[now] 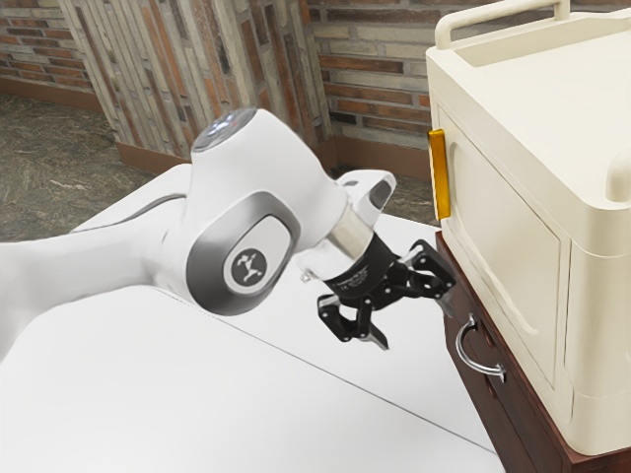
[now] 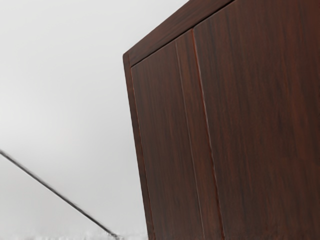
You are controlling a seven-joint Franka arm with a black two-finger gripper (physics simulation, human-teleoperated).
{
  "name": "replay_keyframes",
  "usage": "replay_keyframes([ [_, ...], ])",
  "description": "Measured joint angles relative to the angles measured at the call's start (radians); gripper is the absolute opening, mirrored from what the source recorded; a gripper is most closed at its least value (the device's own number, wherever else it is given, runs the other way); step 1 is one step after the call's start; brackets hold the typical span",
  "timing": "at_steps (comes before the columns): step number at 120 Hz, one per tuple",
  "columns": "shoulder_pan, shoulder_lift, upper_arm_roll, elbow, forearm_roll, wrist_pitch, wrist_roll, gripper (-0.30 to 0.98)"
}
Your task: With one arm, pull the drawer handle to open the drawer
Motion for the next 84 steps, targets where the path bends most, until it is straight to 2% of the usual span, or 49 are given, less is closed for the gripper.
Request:
replay_keyframes([
  [84, -0.073, -0.045, 0.000, -0.055, -0.010, 0.041, -0.041, 0.59],
])
